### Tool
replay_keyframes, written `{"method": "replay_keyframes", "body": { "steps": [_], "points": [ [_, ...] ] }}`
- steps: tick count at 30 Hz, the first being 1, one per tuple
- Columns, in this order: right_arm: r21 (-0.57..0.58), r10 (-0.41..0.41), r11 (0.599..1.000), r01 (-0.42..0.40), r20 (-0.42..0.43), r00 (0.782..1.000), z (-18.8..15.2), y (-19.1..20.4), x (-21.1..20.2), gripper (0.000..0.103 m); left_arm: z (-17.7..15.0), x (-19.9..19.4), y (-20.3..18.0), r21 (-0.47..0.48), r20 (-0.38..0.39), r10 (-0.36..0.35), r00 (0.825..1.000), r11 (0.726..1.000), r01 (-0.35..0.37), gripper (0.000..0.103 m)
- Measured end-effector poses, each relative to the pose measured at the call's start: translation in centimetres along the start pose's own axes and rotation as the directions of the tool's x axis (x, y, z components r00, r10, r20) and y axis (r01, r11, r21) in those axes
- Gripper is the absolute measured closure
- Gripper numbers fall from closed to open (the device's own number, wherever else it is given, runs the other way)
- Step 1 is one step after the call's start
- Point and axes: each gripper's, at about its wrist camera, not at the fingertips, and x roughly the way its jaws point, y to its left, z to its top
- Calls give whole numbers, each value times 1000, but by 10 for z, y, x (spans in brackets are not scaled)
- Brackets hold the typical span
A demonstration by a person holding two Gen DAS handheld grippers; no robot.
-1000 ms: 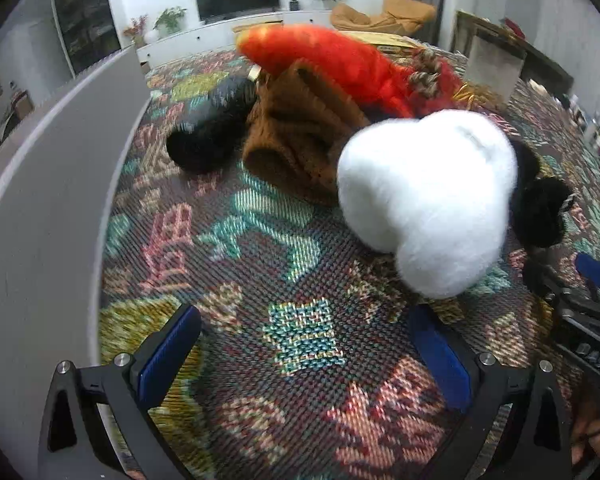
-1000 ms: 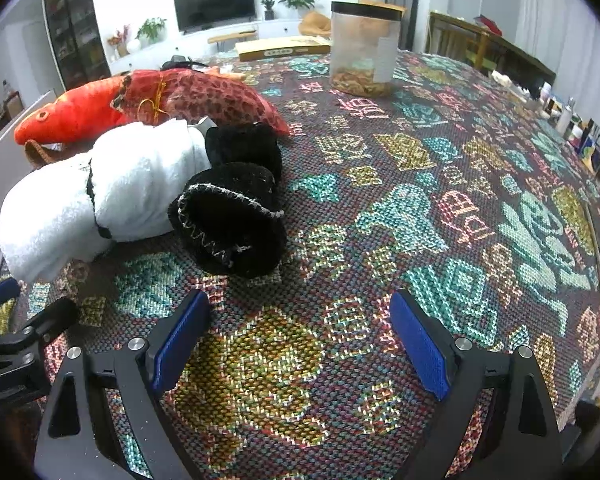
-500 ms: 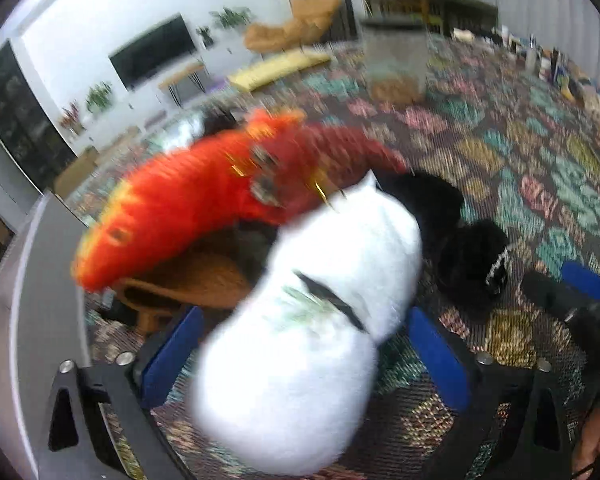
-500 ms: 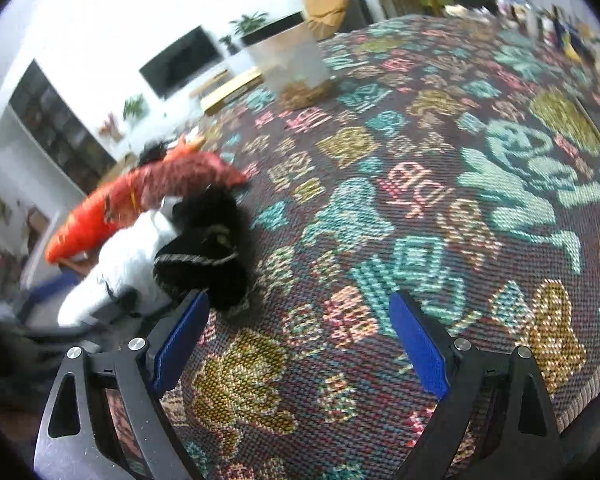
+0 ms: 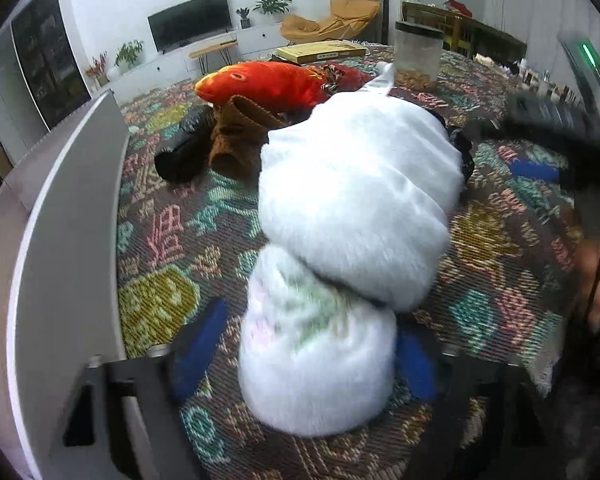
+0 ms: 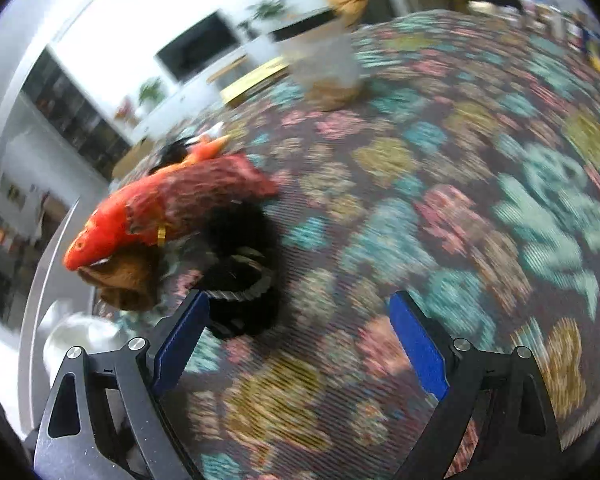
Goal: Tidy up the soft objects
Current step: 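Grasp the white-and-black plush with the left tool and lift it, then drop the white-and-black plush into the white box with the left tool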
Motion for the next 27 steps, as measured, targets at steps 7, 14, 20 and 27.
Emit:
{"method": "replay_keyframes", "body": {
  "steps": [7, 14, 20, 27],
  "points": [
    [-238, -82, 971, 28, -221, 972, 22, 50, 61, 31, 20, 23, -12, 30, -13, 25, 1000, 999, -24, 48],
    [-252, -42, 968, -10, -202, 978, 14, 55, 35, 74, 11, -12, 20, -150, 35, -137, 990, 979, 141, 60],
    [-326, 73, 938, -115, -137, 988, 24, 107, -33, 74, 14, -93, 78, -275, 197, -157, 968, 939, 208, 59],
    [-410, 376, 796, -446, -243, 894, -1, 250, -80, 73, -16, -148, 195, -449, 184, 133, 974, 893, -37, 58]
  ]
}}
